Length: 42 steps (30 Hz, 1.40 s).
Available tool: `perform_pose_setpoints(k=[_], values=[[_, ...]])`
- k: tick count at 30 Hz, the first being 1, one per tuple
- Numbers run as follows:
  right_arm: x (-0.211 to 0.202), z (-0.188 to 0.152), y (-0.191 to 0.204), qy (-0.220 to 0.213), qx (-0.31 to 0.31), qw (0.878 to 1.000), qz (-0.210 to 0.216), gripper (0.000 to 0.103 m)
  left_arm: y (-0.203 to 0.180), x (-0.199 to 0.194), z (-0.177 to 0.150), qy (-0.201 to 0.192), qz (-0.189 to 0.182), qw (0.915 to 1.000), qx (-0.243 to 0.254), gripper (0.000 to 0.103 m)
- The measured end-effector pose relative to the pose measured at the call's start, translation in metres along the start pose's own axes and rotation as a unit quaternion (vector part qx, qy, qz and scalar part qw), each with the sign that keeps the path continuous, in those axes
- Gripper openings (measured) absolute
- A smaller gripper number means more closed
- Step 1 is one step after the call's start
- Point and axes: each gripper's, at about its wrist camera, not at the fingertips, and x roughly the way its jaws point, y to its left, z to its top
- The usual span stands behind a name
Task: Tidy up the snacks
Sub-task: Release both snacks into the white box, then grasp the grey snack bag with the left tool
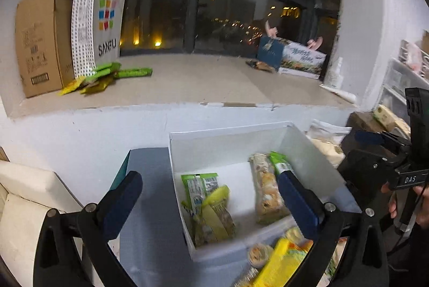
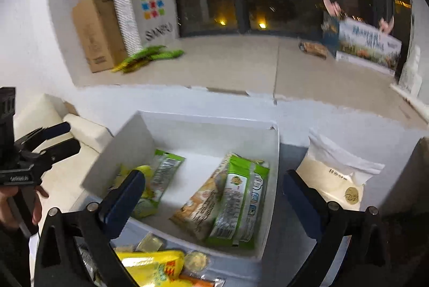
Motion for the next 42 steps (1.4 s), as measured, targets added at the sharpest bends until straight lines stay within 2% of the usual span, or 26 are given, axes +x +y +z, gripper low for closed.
perform_pose_setpoints(k=[4, 8, 10, 15, 19, 23, 26, 32, 36, 42], values=[[-0.042, -0.021, 0.016, -0.038, -0.012, 0.999, 0.009, 0.103, -0.015, -0.045, -0.023, -0.018, -0.014, 0.9995, 0.021, 0.103], [-0.086, -0.054, 0.034, -0.057, -0.021, 0.998, 0.031, 0.103, -0.025, -0.085, -0.055, -0.030, -0.020, 0.9992, 0.019, 0.103], [-0.103, -0.071, 0.042, -0.068, -0.028, 0.997, 0.036, 0.103, -0.027, -0.101, -0.077, -0.025, -0.029, 0.9992, 0.015, 0.103], [-0.143, -0.131, 0.059, -0.080, -0.037, 0.996, 0.028, 0.103, -0.030, -0.124, -0.134, -0.001, -0.023, 0.9997, 0.003, 0.103], [-0.164, -0.179, 0.063, -0.083, -0.016, 0.996, 0.022, 0.103, -0.027, -0.129, -0.177, 0.033, -0.015, 0.9994, -0.003, 0.103], [-0.177, -0.218, 0.064, -0.066, 0.014, 0.997, 0.030, 0.103, -0.026, -0.119, -0.190, 0.058, -0.020, 0.9979, -0.018, 0.103], [-0.184, -0.228, 0.067, -0.061, 0.010, 0.998, 0.022, 0.103, -0.032, -0.110, -0.189, 0.062, -0.018, 0.9977, -0.018, 0.103], [-0.190, -0.227, 0.073, -0.071, 0.004, 0.997, 0.023, 0.103, -0.029, -0.084, -0.186, 0.086, -0.038, 0.9942, -0.051, 0.103], [-0.192, -0.226, 0.085, -0.072, -0.019, 0.997, 0.024, 0.103, -0.021, -0.055, -0.186, 0.111, -0.026, 0.9912, -0.067, 0.103], [-0.196, -0.224, 0.096, -0.076, -0.036, 0.996, 0.030, 0.103, -0.003, -0.010, -0.191, 0.152, -0.027, 0.9824, -0.106, 0.103]])
